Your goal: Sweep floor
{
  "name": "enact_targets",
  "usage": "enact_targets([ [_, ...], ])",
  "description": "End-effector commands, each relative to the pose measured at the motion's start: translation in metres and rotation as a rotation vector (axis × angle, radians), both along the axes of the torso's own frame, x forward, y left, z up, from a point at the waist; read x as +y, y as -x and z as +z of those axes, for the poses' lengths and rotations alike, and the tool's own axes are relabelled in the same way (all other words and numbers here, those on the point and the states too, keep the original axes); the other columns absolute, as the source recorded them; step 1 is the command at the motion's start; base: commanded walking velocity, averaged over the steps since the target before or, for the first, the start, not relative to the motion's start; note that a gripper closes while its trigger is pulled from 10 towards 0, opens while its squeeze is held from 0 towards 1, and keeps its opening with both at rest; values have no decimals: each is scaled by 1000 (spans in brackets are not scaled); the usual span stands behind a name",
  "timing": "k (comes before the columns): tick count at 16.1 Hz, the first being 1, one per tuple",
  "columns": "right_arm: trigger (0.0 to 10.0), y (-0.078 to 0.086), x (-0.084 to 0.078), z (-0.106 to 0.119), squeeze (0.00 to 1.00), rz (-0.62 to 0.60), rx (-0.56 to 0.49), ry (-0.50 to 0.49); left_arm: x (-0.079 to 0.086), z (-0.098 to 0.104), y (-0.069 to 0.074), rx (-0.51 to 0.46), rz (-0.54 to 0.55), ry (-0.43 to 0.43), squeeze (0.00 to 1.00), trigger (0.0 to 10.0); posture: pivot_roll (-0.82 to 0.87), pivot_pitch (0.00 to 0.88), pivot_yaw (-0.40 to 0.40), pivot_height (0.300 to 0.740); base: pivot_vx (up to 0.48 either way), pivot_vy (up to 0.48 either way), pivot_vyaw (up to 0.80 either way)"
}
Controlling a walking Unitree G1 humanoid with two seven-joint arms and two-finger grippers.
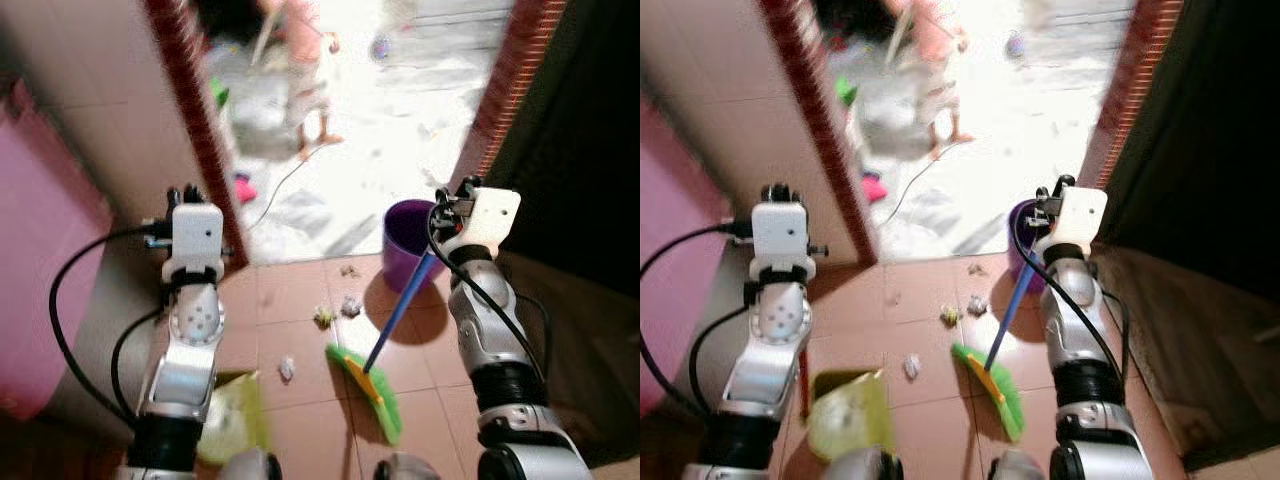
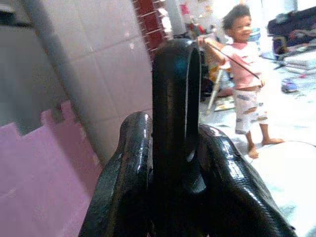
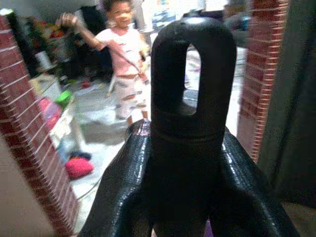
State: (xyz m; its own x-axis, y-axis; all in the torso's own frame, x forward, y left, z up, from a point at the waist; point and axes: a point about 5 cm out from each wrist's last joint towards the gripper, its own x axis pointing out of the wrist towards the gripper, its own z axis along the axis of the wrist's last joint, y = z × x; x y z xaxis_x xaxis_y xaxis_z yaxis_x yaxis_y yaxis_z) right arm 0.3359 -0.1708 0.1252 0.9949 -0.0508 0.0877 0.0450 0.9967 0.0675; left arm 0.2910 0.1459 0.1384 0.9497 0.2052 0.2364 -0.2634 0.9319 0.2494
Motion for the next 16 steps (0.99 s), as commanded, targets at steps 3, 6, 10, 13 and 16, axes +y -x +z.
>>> enact_targets([
  [3, 10000, -2, 4, 7, 0, 15, -30, -11, 6, 8, -2, -48, 5, -43, 0, 10000, -101, 0, 61, 740, 184, 0, 342],
  [6, 10000, -2, 4, 8, 0, 15, -33, -28, 7, 8, -3, -51, 0, -35, 0, 10000, -104, 0, 60, 740, 350, 0, 0],
  [10, 10000, -2, 3, 9, 0, 18, -33, -35, 5, 6, -4, -52, -8, -37, 0, 10000, -110, 0, 60, 740, 384, 0, 0],
  [13, 10000, -3, 2, 10, 0, 18, -34, -38, 3, 6, -6, -51, -16, -37, 0, 10000, -114, 0, 61, 740, 407, 0, 0],
  [16, 10000, -3, 2, 10, 0, 21, -32, -40, 3, 5, -7, -49, -14, -36, 0, 10000, -115, 0, 60, 740, 405, 0, 0],
])
